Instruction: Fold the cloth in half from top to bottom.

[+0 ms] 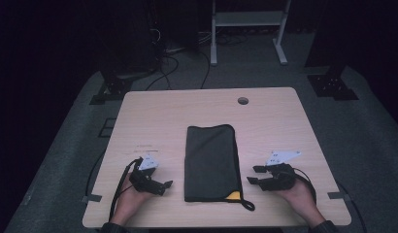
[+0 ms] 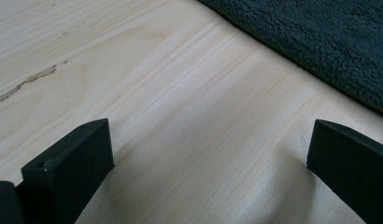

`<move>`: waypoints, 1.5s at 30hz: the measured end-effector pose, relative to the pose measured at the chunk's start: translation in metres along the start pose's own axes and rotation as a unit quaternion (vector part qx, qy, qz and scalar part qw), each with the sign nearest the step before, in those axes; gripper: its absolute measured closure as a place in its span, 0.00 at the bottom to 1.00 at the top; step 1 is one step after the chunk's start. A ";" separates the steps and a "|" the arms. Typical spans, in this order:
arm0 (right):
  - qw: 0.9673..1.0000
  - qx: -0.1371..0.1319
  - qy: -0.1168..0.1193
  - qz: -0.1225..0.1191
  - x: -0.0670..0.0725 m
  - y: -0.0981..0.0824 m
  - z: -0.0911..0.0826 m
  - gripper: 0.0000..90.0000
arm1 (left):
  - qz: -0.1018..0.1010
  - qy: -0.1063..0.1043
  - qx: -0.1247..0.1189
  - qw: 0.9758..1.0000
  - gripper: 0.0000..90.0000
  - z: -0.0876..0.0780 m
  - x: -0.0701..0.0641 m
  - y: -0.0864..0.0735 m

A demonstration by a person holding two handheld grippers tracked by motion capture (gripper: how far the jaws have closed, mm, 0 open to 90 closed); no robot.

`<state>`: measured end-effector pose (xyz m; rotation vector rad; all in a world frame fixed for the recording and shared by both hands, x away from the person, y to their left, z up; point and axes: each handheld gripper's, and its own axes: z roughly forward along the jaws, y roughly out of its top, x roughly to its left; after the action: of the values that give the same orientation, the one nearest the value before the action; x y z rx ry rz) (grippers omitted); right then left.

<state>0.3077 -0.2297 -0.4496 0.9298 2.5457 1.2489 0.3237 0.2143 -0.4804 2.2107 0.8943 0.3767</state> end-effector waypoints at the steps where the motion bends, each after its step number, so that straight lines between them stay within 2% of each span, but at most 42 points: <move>1: 1.000 -0.002 -0.002 0.003 -0.002 0.002 0.000 0.47 | 0.000 -0.002 -0.003 1.000 0.00 0.001 0.001 0.003; 7: 1.000 -0.007 -0.016 0.006 -0.018 0.014 0.009 0.41 | -0.001 -0.008 -0.004 1.000 0.00 0.006 0.005 0.018; 14: 0.999 -0.022 -0.030 0.006 -0.035 0.032 0.017 0.40 | -0.002 -0.010 -0.023 1.000 0.00 0.008 0.011 0.036; 15: 0.999 -0.030 -0.030 0.007 -0.037 0.034 0.018 0.40 | -0.003 -0.012 -0.026 1.000 0.00 0.009 0.012 0.039; 17: 0.999 -0.026 -0.030 0.009 -0.043 0.040 0.022 0.39 | 0.000 -0.011 -0.030 0.999 0.02 0.010 0.014 0.046; 22: 0.998 -0.040 -0.036 0.013 -0.056 0.056 0.030 0.38 | 0.001 -0.014 -0.040 0.999 0.06 0.017 0.022 0.066; 27: 0.998 -0.039 -0.043 0.013 -0.067 0.070 0.043 0.38 | 0.003 -0.011 -0.046 0.999 0.14 0.028 0.031 0.084; 33: 0.998 -0.046 -0.051 0.013 -0.076 0.081 0.056 0.39 | 0.003 -0.013 -0.051 0.999 0.17 0.040 0.037 0.099; 37: 0.998 -0.037 -0.051 0.014 -0.084 0.086 0.068 0.39 | 0.002 -0.012 -0.058 0.998 0.20 0.052 0.042 0.111; 45: 0.997 -0.031 -0.070 0.018 -0.100 0.101 0.090 0.40 | 0.008 0.003 -0.057 0.998 0.24 0.078 0.049 0.130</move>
<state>0.4687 -0.1834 -0.4431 1.0163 2.3794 1.2193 0.4617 0.1425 -0.4429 2.1139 0.8390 0.4317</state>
